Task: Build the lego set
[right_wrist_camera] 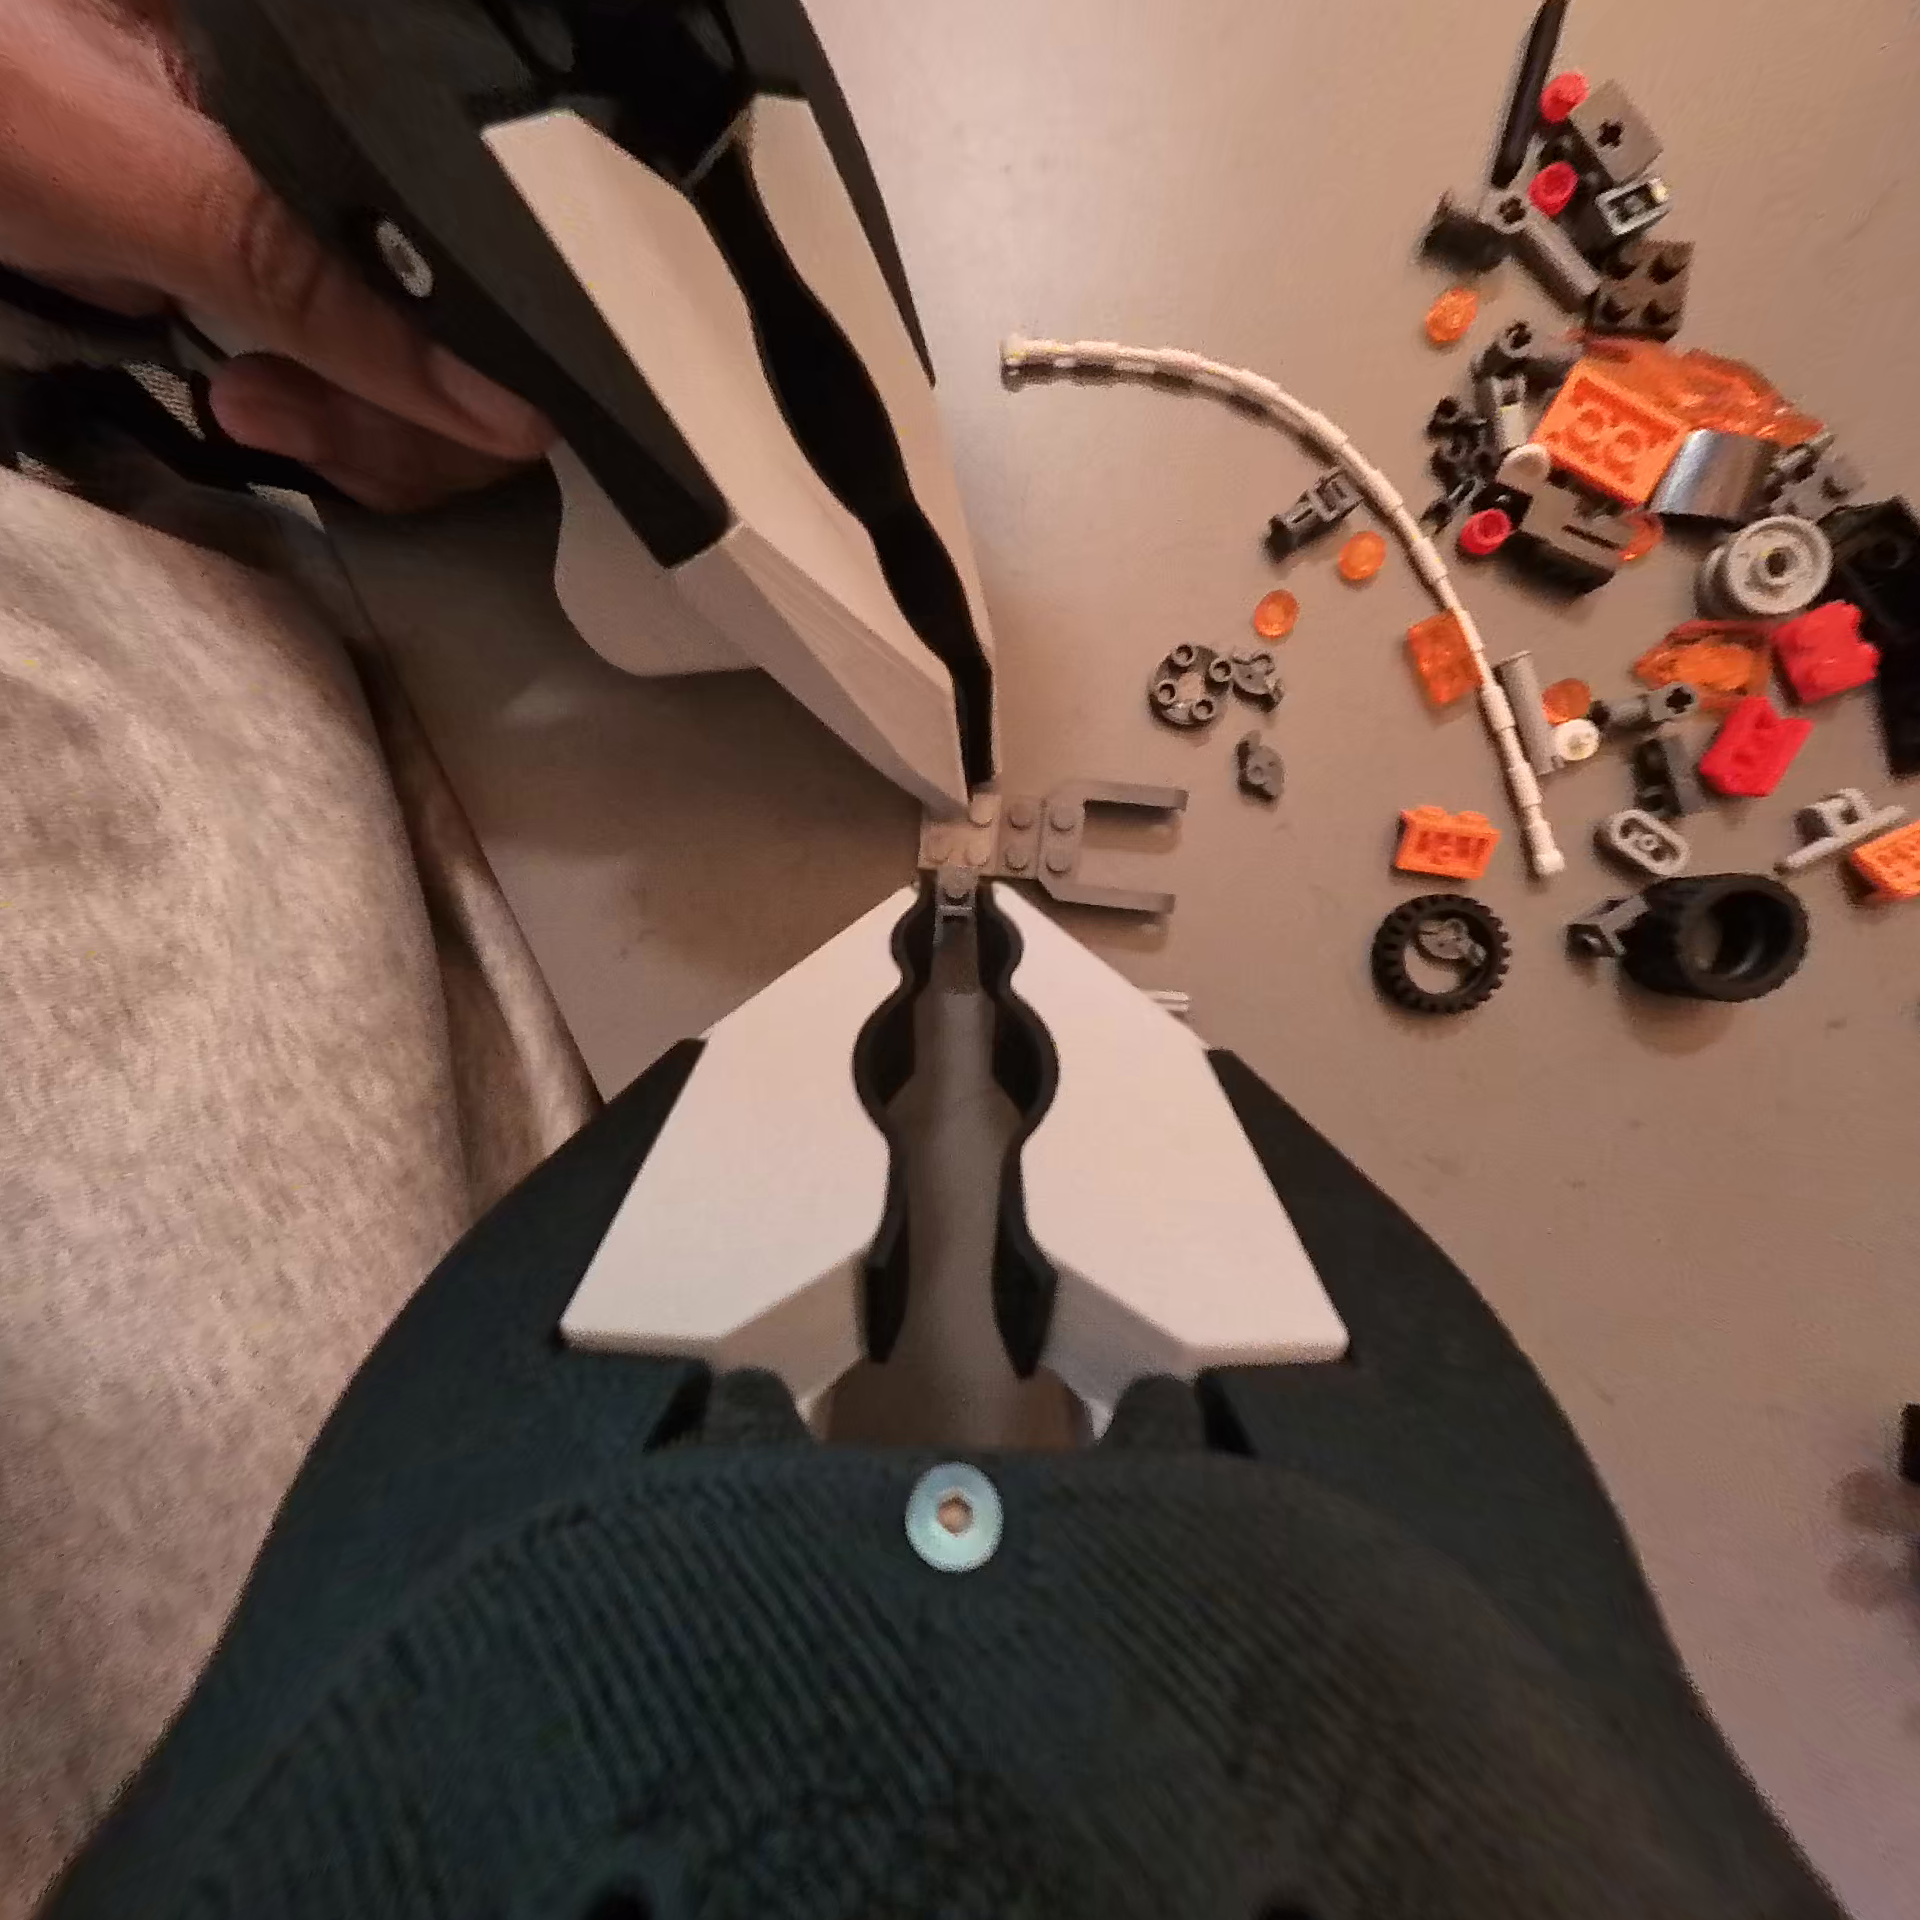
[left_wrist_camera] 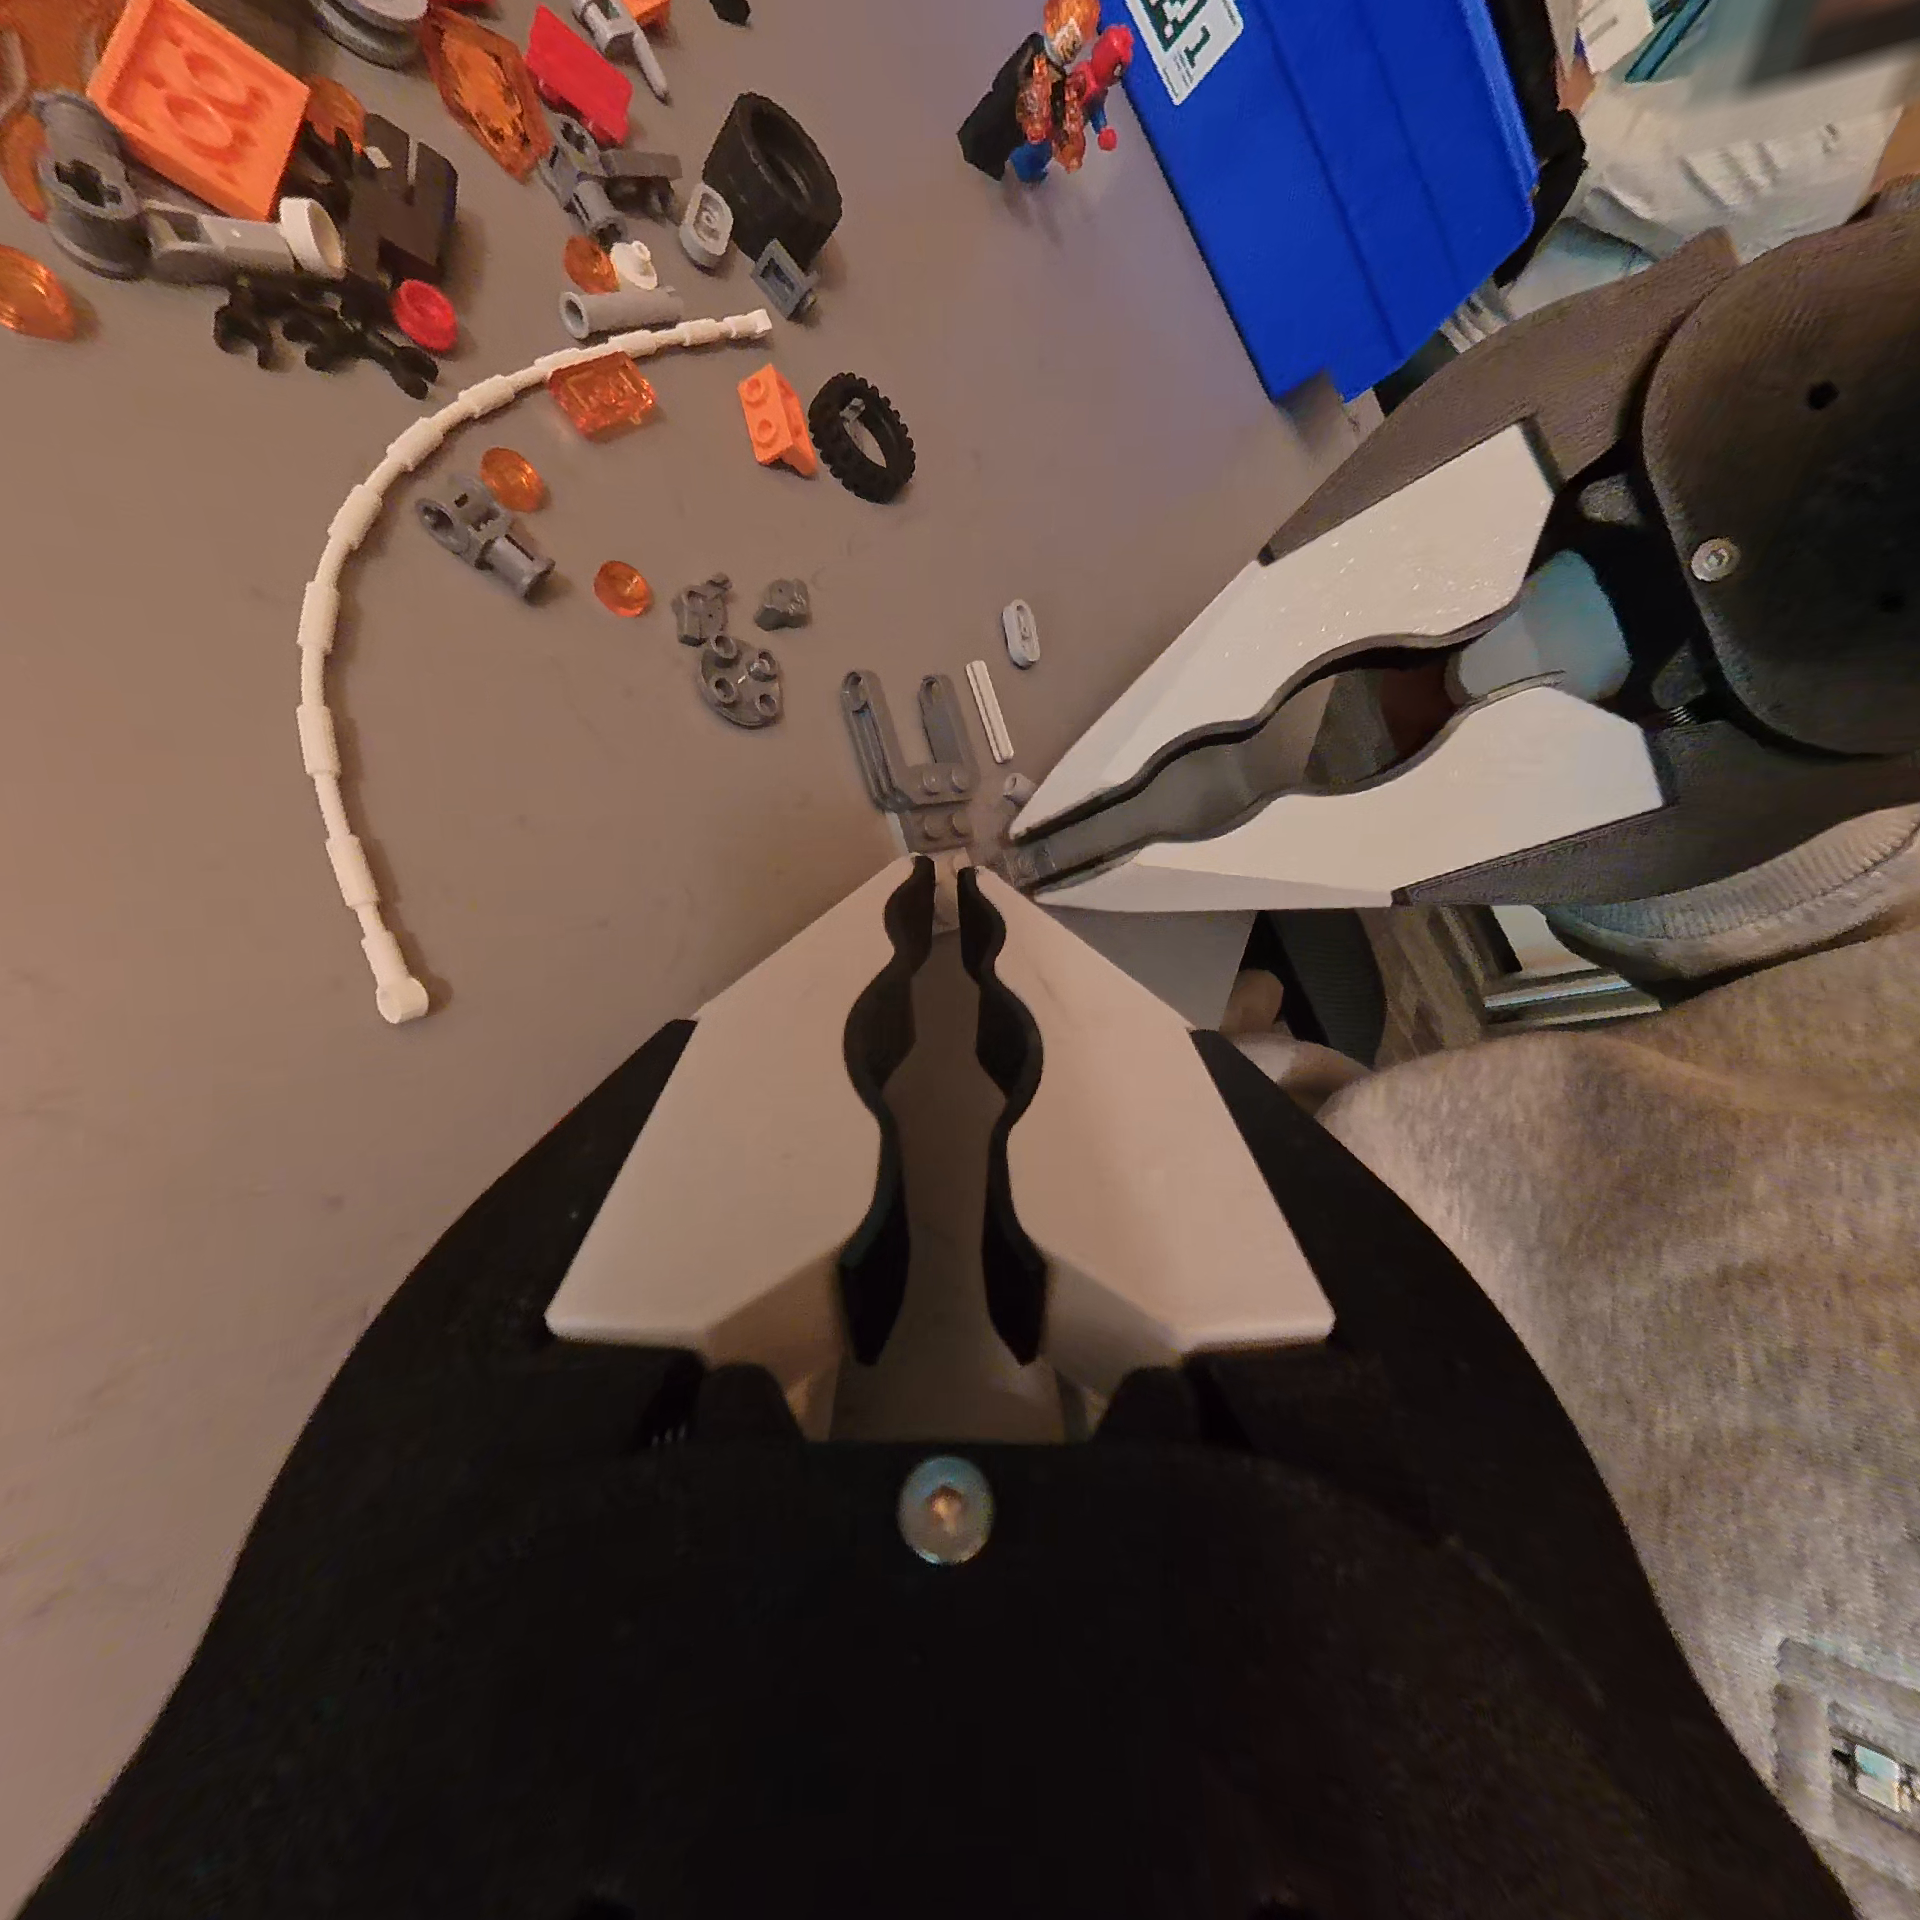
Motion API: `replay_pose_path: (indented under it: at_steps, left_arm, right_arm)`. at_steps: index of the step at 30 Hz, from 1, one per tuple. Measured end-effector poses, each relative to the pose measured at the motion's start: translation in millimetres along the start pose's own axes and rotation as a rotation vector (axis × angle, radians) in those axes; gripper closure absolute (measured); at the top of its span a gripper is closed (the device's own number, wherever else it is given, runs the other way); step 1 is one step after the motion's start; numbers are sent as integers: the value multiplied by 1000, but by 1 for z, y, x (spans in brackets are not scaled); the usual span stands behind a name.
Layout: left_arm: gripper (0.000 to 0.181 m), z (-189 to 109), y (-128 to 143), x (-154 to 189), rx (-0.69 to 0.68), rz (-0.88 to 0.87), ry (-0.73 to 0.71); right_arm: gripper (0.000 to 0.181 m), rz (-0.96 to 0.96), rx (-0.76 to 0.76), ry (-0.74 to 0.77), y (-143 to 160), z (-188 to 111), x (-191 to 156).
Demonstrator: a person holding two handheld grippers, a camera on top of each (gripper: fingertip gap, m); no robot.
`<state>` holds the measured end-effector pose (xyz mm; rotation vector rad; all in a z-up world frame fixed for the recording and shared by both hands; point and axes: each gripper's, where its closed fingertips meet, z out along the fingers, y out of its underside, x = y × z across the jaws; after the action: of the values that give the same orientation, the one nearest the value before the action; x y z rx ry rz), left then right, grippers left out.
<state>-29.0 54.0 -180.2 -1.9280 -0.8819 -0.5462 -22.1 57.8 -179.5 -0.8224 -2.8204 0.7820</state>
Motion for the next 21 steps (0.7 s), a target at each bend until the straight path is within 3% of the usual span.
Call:
replay_pose_path:
  at_steps: [21]
  left_arm:
    - [178, -1, 3, 2, -10, 4, 11]
  right_arm:
    - [175, -58, -35, 94, -4, 10, 6]
